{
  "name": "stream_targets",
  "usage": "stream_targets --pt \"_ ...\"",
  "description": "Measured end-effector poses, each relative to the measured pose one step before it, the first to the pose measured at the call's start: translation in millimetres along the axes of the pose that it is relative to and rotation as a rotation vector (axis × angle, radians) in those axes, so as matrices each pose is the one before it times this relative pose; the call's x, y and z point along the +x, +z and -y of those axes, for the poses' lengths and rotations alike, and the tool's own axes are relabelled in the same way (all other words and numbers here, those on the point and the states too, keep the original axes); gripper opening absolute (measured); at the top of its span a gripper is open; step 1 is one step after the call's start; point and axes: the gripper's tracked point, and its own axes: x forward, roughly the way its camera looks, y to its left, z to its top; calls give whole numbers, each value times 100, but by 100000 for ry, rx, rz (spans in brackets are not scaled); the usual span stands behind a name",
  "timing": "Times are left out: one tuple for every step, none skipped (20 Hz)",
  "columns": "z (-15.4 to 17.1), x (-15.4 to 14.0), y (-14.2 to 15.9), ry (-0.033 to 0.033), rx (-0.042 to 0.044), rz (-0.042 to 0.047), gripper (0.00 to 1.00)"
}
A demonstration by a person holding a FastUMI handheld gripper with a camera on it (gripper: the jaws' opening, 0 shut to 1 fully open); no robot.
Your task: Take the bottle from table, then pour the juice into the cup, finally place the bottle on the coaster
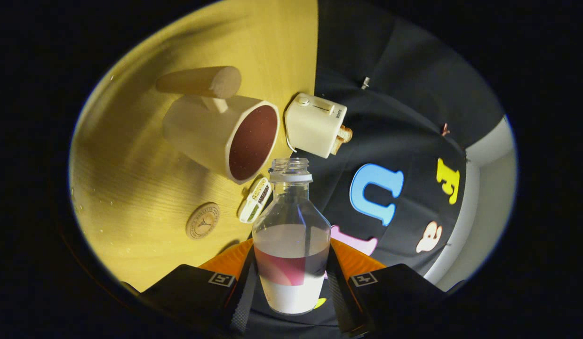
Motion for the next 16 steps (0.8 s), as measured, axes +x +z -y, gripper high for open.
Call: stream_targets --pt "-302 -167 -95 833 6551 -646 74" --pt "-92 -86 256 174 6957 -184 74" --pt "-173 -170 240 441 6641 778 74" --pt "-37 -113 343 -243 6262 609 74" --pt "-128 -174 215 123 6240 928 74" --pt "-172 -234 283 358 6543 721 74" --pt "-135 -100 9 47 6837 -415 74" --pt "-92 -332 -117 -382 7485 -891 74" --pt "-33 -284 -115 -581 8481 -725 74" --pt "-63 -310 -40 -394 8829 -231 74" --pt "121 -272 -54 -534 8693 250 74" --pt "43 -142 229 -74 8688 960 74" --pt "150 -64 144 -243 8300 1202 74" --pt "250 117 68 -1236 7709 765 74" --pt "332 -135 19 -486 7821 1079 74" --pt "-186 720 -2 770 7670 1322 74"
